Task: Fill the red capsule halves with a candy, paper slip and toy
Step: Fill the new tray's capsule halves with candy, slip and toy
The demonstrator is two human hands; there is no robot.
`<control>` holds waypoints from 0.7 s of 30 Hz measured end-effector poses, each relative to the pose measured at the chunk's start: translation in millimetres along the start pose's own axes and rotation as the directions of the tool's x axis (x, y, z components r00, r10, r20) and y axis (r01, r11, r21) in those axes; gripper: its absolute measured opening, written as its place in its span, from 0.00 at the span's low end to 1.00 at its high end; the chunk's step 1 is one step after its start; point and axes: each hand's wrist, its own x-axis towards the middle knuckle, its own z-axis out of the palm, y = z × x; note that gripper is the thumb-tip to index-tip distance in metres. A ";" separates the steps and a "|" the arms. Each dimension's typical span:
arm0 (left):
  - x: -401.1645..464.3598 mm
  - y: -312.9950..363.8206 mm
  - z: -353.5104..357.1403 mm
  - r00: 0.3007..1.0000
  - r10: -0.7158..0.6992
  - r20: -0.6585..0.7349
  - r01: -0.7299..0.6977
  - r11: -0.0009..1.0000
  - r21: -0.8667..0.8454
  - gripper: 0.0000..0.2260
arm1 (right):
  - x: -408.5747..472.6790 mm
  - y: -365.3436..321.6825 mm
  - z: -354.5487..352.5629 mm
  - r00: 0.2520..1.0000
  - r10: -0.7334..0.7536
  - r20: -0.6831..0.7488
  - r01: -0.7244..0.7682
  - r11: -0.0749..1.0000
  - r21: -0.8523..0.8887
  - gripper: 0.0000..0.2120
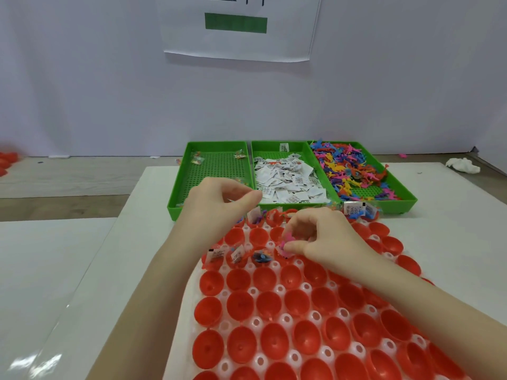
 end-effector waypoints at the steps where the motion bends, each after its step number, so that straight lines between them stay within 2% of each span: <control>1: 1.0 -1.1 -1.8 1.000 -0.015 -0.026 0.014 1.000 -0.020 0.03 | 0.2 0.2 1.0 1.000 -0.016 0.002 0.016 0.999 -0.033 0.10; 6: 4.3 -7.6 -10.4 0.990 -0.029 -0.139 0.013 0.994 -0.112 0.04 | 3.3 -1.1 1.9 0.996 -0.083 0.029 0.086 0.984 -0.157 0.11; 10: 11.2 -22.8 -20.3 0.972 -0.072 -0.224 0.029 0.981 -0.190 0.07 | 4.3 -3.6 -5.5 0.993 -0.078 0.094 0.092 0.984 -0.152 0.19; 12: 17.6 -34.3 -24.0 0.960 -0.082 -0.268 0.039 0.986 -0.161 0.06 | 1.9 -4.7 -12.2 0.991 -0.086 0.103 0.101 0.984 -0.148 0.21; 14: 27.3 -45.7 -24.1 0.954 -0.070 -0.292 0.058 0.997 -0.051 0.05 | 1.5 -3.6 -26.0 0.995 -0.096 0.024 0.098 0.990 -0.102 0.16; 15: 33.4 -50.6 -22.8 0.956 -0.060 -0.286 0.074 0.997 0.038 0.05 | 4.6 -1.1 -36.1 0.994 -0.094 -0.059 0.091 0.995 -0.050 0.12; 17: 46.5 -60.0 -19.8 0.978 -0.067 -0.196 0.116 0.960 0.253 0.11 | 19.3 13.2 -56.4 0.964 -0.042 -0.261 0.068 0.993 0.092 0.05; 18: 51.9 -63.4 -17.6 0.987 -0.096 -0.131 0.138 0.921 0.365 0.14 | 29.9 24.9 -66.0 0.938 0.006 -0.348 0.044 0.990 0.137 0.06; 19: 55.9 -65.8 -15.3 0.987 -0.141 -0.082 0.163 0.871 0.464 0.17 | 41.3 38.9 -74.2 0.913 0.070 -0.401 -0.011 0.989 0.147 0.07; 21: 61.8 -69.6 -10.5 0.975 -0.209 -0.077 0.215 0.799 0.562 0.19 | 63.7 69.5 -84.3 0.898 0.212 -0.386 -0.195 0.977 0.082 0.04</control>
